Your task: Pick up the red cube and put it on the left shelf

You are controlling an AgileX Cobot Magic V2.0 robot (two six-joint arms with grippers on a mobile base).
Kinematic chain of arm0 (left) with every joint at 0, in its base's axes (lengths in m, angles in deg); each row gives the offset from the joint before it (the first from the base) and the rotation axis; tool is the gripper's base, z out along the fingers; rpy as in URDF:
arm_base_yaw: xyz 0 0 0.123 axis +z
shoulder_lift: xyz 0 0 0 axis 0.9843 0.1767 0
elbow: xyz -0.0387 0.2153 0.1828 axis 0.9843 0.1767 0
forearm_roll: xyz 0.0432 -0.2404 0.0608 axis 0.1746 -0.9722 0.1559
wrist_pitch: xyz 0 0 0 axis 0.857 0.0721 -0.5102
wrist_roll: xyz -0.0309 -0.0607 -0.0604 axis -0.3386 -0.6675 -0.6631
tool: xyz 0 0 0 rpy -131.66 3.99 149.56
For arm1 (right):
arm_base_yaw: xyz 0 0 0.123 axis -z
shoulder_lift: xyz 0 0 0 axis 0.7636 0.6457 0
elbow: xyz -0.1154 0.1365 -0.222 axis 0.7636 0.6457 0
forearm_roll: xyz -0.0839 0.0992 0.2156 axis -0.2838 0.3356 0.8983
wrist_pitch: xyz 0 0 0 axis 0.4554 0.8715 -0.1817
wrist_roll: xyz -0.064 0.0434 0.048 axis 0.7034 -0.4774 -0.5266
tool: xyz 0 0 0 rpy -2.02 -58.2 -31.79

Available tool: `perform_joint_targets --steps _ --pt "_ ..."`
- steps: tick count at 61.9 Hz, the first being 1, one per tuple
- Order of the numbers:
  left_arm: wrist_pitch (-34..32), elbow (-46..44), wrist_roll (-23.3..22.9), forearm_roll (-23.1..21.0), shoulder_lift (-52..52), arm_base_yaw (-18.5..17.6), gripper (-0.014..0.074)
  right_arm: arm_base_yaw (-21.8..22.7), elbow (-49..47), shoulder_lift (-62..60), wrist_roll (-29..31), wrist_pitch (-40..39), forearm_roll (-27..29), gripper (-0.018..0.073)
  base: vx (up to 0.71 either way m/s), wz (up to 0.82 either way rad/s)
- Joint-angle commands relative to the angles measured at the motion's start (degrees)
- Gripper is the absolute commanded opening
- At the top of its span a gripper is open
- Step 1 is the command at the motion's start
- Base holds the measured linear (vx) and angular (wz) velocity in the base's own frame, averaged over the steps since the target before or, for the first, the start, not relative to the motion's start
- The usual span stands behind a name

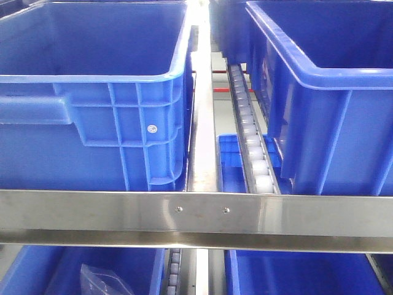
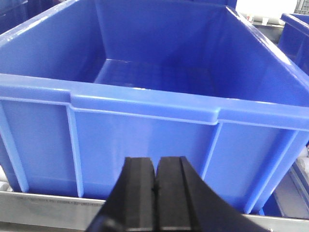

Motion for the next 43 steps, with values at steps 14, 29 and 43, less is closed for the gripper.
perform_joint_targets --steps 14,29,43 --pt "-5.18 1.26 0.03 -0.27 0.23 -0.31 0.0106 0.37 -1.29 -1.04 0.23 -3.51 0.85 0.0053 -0.02 -0.03" --pt "-5.18 1.26 0.03 -0.27 0.23 -0.31 0.0106 0.37 -1.29 -1.04 20.62 -1.05 20.37 0.0053 0.01 0.06" --pt "-5.18 1.26 0.03 -0.27 0.23 -0.31 0.0106 0.37 -1.29 -1.04 20.99 -2.47 20.58 0.0053 0.0 0.01"
